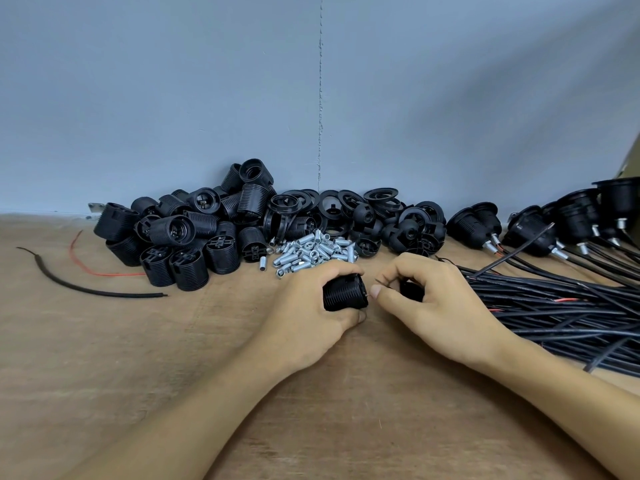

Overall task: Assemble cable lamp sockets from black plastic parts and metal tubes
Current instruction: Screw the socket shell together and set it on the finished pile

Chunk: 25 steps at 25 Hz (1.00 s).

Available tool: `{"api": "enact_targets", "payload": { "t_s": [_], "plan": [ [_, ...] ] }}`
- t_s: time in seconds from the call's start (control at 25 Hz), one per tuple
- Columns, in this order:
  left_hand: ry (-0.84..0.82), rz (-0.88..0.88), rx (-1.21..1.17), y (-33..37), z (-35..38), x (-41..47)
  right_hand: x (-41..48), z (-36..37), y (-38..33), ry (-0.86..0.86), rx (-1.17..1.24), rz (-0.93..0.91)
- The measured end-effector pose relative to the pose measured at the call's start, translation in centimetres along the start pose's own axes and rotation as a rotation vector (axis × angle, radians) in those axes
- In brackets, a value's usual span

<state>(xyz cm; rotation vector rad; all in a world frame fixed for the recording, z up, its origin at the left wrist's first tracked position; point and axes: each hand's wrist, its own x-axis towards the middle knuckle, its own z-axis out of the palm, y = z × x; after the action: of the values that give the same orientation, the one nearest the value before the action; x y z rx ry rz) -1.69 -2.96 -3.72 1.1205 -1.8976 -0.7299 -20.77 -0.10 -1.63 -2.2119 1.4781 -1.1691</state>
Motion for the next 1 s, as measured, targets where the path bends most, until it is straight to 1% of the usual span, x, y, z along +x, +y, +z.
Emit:
{"api": "enact_targets", "payload": {
  "t_s": [0.12, 0.4, 0.88, 1.0],
  "plan": [
    [0.011, -0.028, -0.002, -0.02, -0.05, 0.06, -0.05, 0.00, 0.01, -0.024, 0.027, 0.035],
    [0.015, -0.020, 0.025, -0.11, 0.03, 0.05, -0.06, 0.31, 0.22, -0.076, 0.015, 0.067],
    [-0.002, -0.006, -0.008, 0.03, 0.38, 0.04, -0.28, 0.47, -0.41, -0.078, 0.000, 0.068],
    [-0.007, 0.004, -0.004, 0.10, 0.17, 0.01, -0.29, 0.56, -0.30, -0.083, 0.011, 0.095]
  ]
}}
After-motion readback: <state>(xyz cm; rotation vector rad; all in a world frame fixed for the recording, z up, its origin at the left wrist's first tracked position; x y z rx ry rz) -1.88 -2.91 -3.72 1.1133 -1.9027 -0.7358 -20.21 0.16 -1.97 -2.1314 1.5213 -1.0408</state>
